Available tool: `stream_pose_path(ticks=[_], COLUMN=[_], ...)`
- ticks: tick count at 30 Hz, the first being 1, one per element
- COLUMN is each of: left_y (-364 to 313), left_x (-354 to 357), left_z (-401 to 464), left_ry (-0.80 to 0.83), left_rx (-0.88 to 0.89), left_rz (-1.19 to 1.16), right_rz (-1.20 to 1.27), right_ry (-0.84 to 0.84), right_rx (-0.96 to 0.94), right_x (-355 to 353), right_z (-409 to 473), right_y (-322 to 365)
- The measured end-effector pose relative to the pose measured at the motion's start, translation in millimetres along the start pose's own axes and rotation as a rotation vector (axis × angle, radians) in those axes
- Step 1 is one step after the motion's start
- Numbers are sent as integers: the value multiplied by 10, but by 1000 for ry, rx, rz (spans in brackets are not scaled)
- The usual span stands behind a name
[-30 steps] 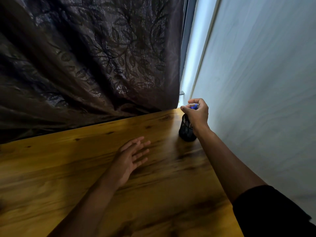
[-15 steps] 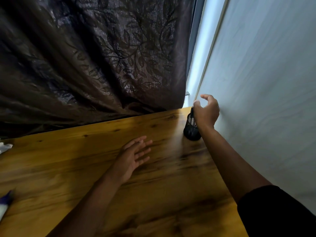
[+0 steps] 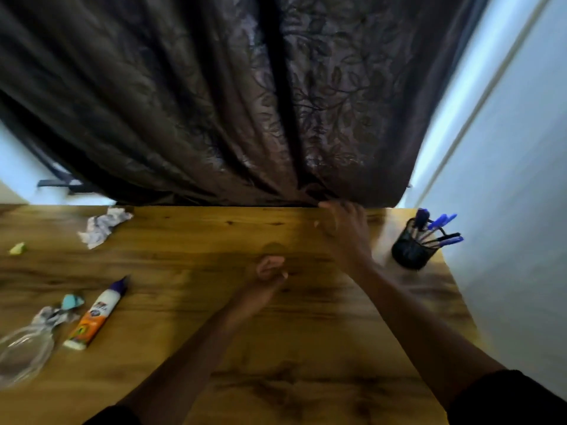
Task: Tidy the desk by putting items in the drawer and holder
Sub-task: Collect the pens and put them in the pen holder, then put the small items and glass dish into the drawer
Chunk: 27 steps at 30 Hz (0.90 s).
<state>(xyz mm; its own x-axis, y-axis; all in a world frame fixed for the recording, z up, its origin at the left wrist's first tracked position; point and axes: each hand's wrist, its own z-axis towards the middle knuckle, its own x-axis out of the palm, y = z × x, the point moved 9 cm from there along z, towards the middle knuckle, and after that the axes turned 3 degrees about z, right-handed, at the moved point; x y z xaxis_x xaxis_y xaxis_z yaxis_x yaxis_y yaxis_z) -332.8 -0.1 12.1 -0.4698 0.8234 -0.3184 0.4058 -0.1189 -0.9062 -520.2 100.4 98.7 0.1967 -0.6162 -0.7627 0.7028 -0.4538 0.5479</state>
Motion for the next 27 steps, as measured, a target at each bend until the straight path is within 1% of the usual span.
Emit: stream_pose_path(ticks=[2,5,6,7,9,12,13,17,20,21,23,27], left_y=[72,193,261,352,587,907,966,1268,1360,1396,1494,1523], left_x=[-261,-654,-791,-934,-1265,-1685,-1789,-1917,-1941,-1965,-2044,-2171], left_z=[-156,-397,-488,-573,-758,-1007,-1089,-1345,-1449,-1471,-1518,-1528], left_ry=[-26,-76,-120,-164,-211,-221,-228,-146,-94,-60,-1,8], left_rx=[45,120,162,173,88,-31,-43,-41,14,0,-72,-20], left_rz=[275,666,777,866,956,1018,1021,1086,1124,1132,1085,1030], right_rz=[-95,-134,-152,-168,-175,-234,-263,-287,-347,-371,-414,-509], right_ry=[198,469,540,597,697,822,852,907,939,947,954,993], right_rx=[-68,-133,-151,-172,-204,-250,-265,-259,-257,-248,-218,-163], right_x=[455,1066,1247,1397,1667,1990,2100,2490,2677,2738,2835,2949], right_z=[-149,-448,-552,-657,-842,-1063,-1119,-1241,-1206,-1177,-1120,-1095], right_y=[250,614,747,880,1170,1598,1727,2161,2432,2502,2603,2641])
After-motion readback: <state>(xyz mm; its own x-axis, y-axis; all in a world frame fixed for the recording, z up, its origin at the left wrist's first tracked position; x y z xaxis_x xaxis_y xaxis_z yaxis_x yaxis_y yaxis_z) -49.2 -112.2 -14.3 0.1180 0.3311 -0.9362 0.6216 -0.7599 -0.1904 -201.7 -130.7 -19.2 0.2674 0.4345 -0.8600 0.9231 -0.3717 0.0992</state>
